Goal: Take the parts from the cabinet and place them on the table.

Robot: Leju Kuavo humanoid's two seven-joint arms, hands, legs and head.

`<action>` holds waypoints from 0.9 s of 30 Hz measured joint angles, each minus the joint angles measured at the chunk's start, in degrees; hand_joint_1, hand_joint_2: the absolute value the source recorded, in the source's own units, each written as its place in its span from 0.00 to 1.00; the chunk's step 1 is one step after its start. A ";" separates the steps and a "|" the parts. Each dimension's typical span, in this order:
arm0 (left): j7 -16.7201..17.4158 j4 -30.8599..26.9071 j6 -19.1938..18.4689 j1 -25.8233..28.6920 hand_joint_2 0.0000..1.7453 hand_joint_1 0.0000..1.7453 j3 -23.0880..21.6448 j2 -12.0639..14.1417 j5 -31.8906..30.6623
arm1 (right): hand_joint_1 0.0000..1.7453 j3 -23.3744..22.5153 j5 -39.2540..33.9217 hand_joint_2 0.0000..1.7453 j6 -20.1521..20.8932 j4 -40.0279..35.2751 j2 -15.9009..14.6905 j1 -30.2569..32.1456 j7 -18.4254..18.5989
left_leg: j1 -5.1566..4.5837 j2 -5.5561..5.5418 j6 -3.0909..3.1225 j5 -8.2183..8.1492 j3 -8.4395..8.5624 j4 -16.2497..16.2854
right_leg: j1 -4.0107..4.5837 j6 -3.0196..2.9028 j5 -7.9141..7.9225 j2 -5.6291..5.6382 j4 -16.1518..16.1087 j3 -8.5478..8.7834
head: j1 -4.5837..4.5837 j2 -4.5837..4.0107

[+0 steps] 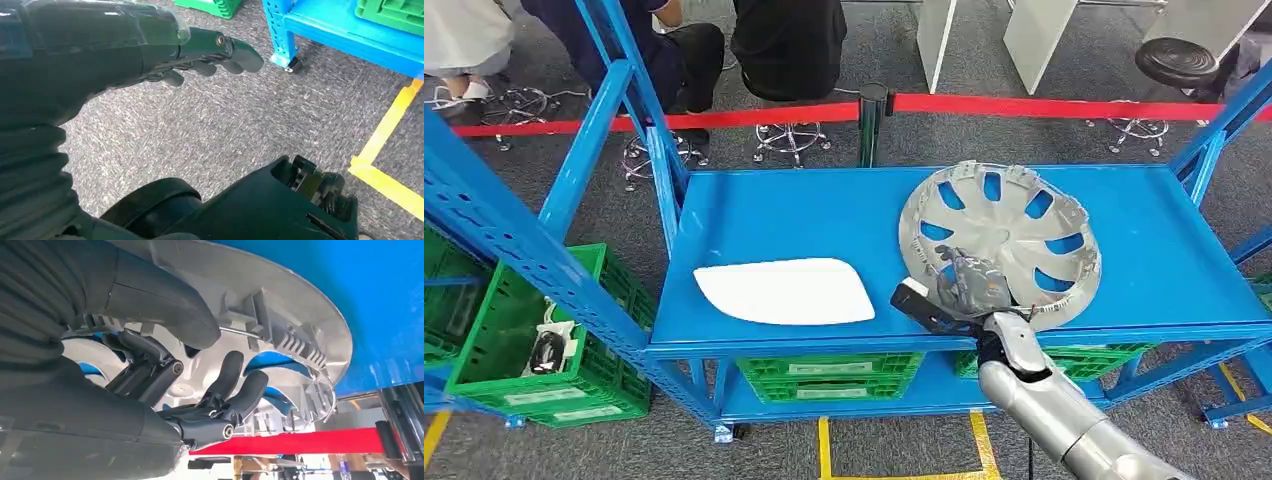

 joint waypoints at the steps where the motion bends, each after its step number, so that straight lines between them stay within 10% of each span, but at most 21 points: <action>1: 0.00 0.00 0.00 0.00 1.00 0.00 0.00 0.00 0.15 | 1.00 0.00 -0.11 1.00 -0.02 0.02 0.00 0.00 0.37 | 0.00 -0.01 0.00 0.00 0.02 0.00 | 0.00 0.00 0.00 0.00 0.00 0.02 | -0.02 0.00; 27: -0.50 -0.33 1.73 0.26 1.00 0.00 -1.03 -0.44 1.51 | 1.00 -2.10 -8.37 1.00 -0.94 1.97 -3.93 -2.16 5.05 | 0.00 -0.50 0.02 0.00 0.33 -0.01 | -0.05 0.20 -0.06 -0.21 -0.31 0.47 | 0.02 0.00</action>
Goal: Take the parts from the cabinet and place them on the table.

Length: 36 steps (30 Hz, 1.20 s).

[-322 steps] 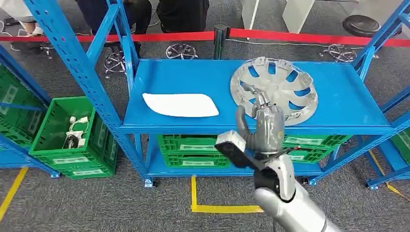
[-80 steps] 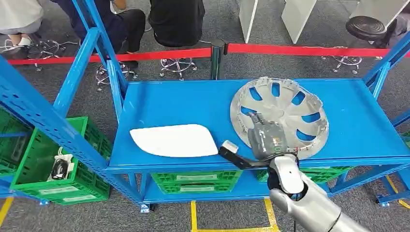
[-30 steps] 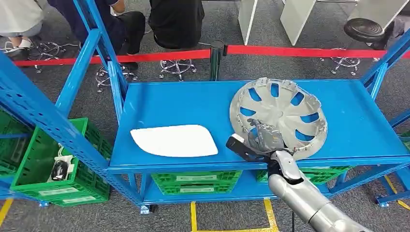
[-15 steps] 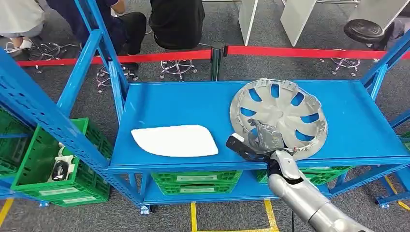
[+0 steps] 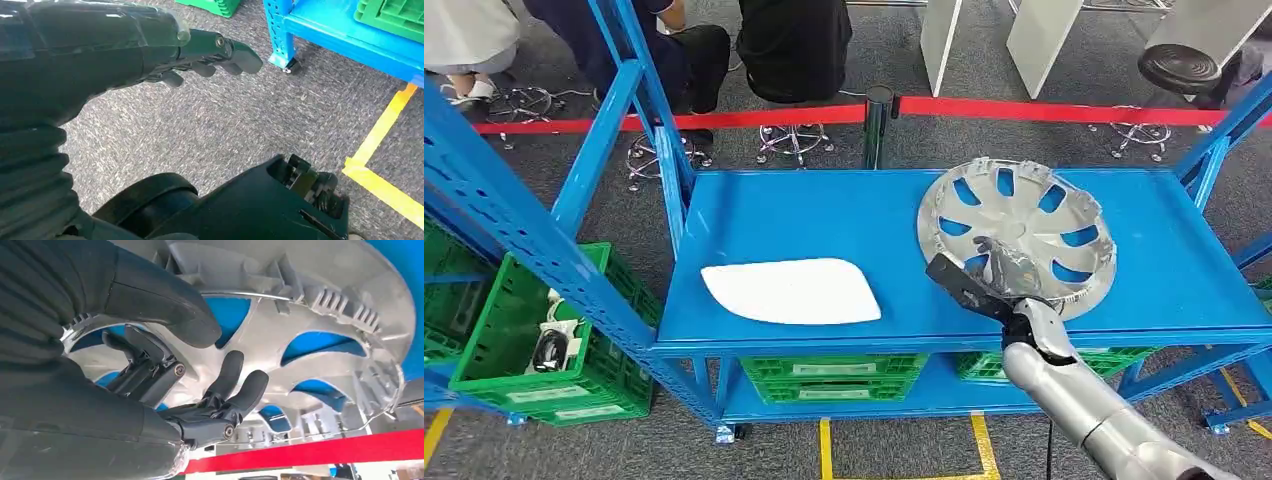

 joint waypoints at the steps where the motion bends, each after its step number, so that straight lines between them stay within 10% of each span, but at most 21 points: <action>1: -0.09 0.00 0.09 0.01 1.00 0.00 0.00 -0.04 0.11 | 1.00 0.00 -0.07 1.00 0.17 0.07 -0.11 -0.14 0.24 | 0.00 0.01 0.00 0.00 0.00 0.00 | 0.00 0.00 0.00 0.00 0.00 0.00 | 0.02 -0.02; 27: -0.94 0.00 1.20 0.40 1.00 0.00 -0.98 -1.55 2.45 | 1.00 -2.71 -3.54 1.00 -8.48 -0.28 -3.93 1.46 0.26 | -0.02 0.19 0.14 -0.10 -0.08 0.01 | 0.01 0.00 -0.02 0.00 -0.01 0.03 | 0.00 0.00; 33: -2.75 0.02 2.29 0.48 1.00 0.00 -1.31 -1.84 3.76 | 1.00 -7.14 -21.23 1.00 -18.95 -7.68 -4.22 3.77 -15.22 | -0.03 0.40 0.16 -0.12 -0.11 0.01 | 0.02 0.01 -0.01 0.00 0.00 0.04 | 0.02 0.00; 36: -3.08 0.02 2.71 0.51 1.00 0.00 -1.40 -1.86 4.17 | 1.00 -10.89 -26.85 1.00 -20.76 -16.84 -4.87 3.62 -15.56 | -0.02 0.67 0.18 -0.15 -0.08 0.01 | 0.03 0.00 -0.01 0.04 0.01 0.01 | -0.04 0.00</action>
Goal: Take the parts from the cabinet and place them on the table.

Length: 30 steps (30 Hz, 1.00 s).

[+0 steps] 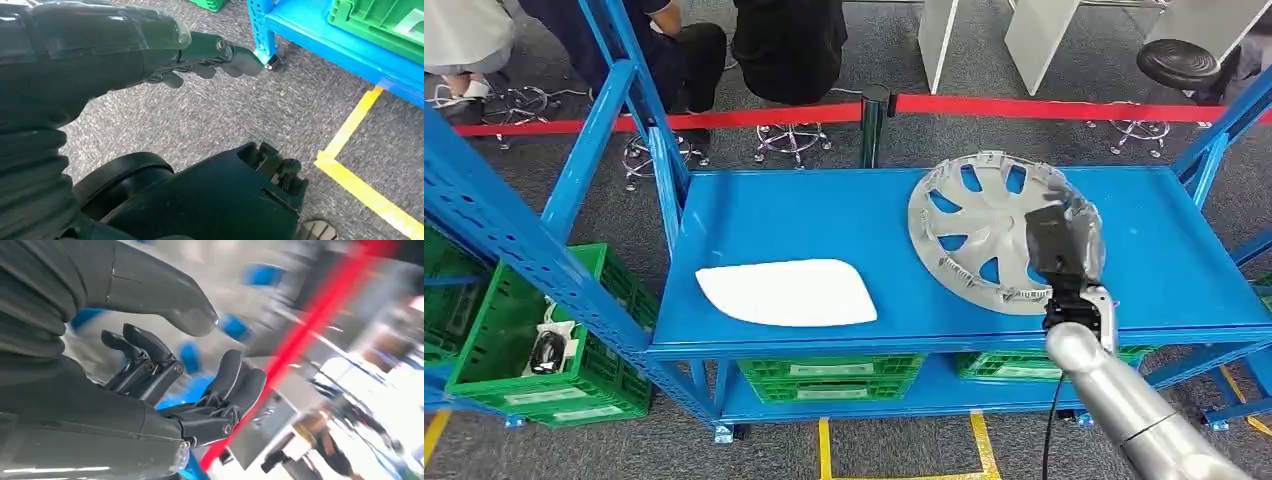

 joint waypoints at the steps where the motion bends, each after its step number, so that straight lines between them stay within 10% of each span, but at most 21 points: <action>1: -0.19 0.00 0.20 0.01 1.00 0.00 0.00 0.00 0.22 | 1.00 -1.45 -1.00 1.00 0.02 -3.45 -0.43 -0.23 0.80 | 0.00 0.03 -0.01 0.00 0.00 0.00 | 0.00 0.00 0.00 0.01 0.00 0.00 | 0.02 0.00; 12: -2.71 0.00 1.33 -0.09 1.00 0.00 -0.02 -0.52 2.10 | 1.00 -7.65 -2.51 1.00 2.77 -26.30 -4.61 -6.59 6.50 | 0.00 0.00 -0.01 -0.01 0.00 0.00 | -0.01 0.00 0.00 0.04 0.00 -0.03 | 0.02 0.00; 22: -2.19 0.00 1.53 -0.23 1.00 0.00 -0.02 -0.83 2.73 | 1.00 -3.49 6.08 1.00 9.33 -27.24 -4.57 -6.92 11.69 | 0.01 0.14 -0.02 -0.03 -0.01 -0.01 | 0.00 -0.01 0.00 0.06 0.00 -0.04 | 0.00 0.00; 30: -1.14 0.00 1.35 -0.33 1.00 0.00 -0.68 -1.07 2.45 | 1.00 3.52 18.22 1.00 29.74 -21.59 -4.83 -4.64 19.62 | 0.04 0.15 0.02 -0.16 0.00 -0.02 | 0.04 -0.10 -0.08 0.05 0.00 -0.03 | -0.02 0.00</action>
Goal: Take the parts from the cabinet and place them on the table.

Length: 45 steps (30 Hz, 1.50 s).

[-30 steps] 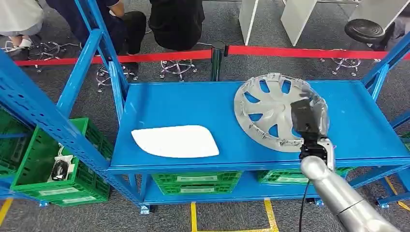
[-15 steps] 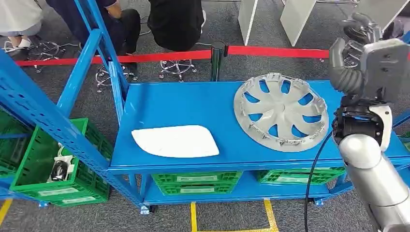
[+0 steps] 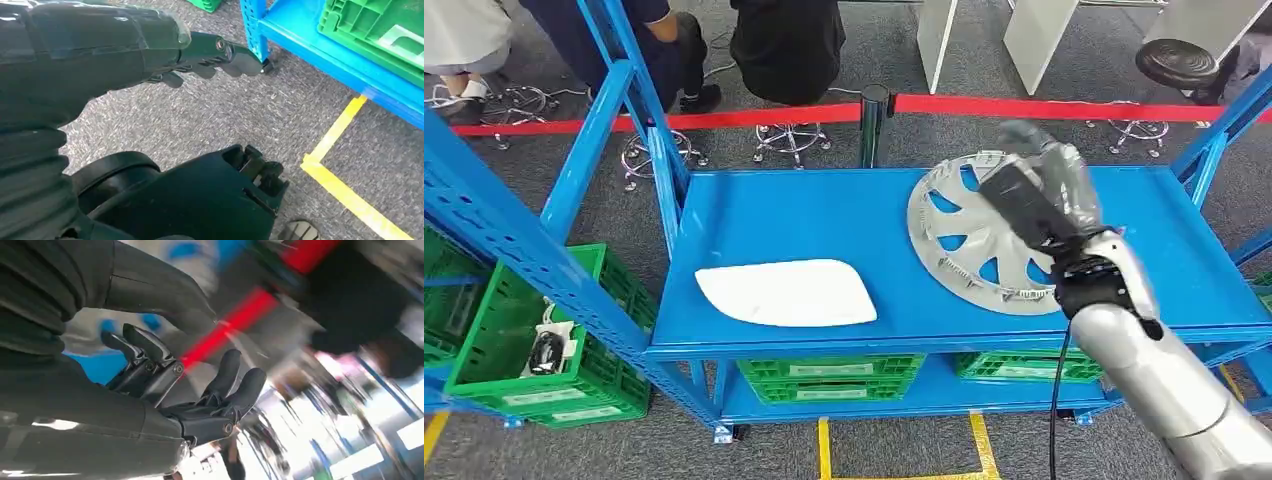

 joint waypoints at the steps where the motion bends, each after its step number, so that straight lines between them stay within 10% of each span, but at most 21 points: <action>1: 0.00 0.00 -0.20 0.00 1.00 0.00 -0.31 -0.07 -0.07 | 1.00 1.43 2.45 1.00 1.30 1.54 0.00 0.81 0.62 | -0.01 -0.01 0.00 0.00 -0.01 0.00 | -0.01 0.00 0.00 0.00 0.00 0.00 | 0.04 0.00; 19: 0.50 0.04 -5.42 -0.26 1.00 0.00 -0.77 -1.53 1.99 | 1.00 12.09 7.09 1.00 5.01 16.11 -0.57 5.90 1.05 | -0.01 -0.27 -0.02 -0.08 0.01 0.01 | -0.02 0.07 -0.12 -0.01 -0.01 -0.02 | 0.04 0.00; 31: 0.37 0.07 -7.43 -0.14 1.00 0.00 -0.77 -1.79 3.76 | 1.00 14.19 7.35 1.00 3.74 23.31 -0.55 4.60 -1.86 | 0.00 -0.55 -0.02 -0.08 0.13 0.02 | -0.03 0.11 -0.15 -0.02 -0.02 0.04 | 0.04 0.00; 45: -0.09 0.26 -9.68 0.00 1.00 0.00 -0.72 -2.06 6.65 | 1.00 13.80 9.39 1.00 0.73 22.47 -5.27 7.93 3.61 | -0.01 -1.06 0.03 -0.17 0.66 0.01 | -0.09 0.27 -0.34 -0.36 -0.25 0.72 | 0.04 0.00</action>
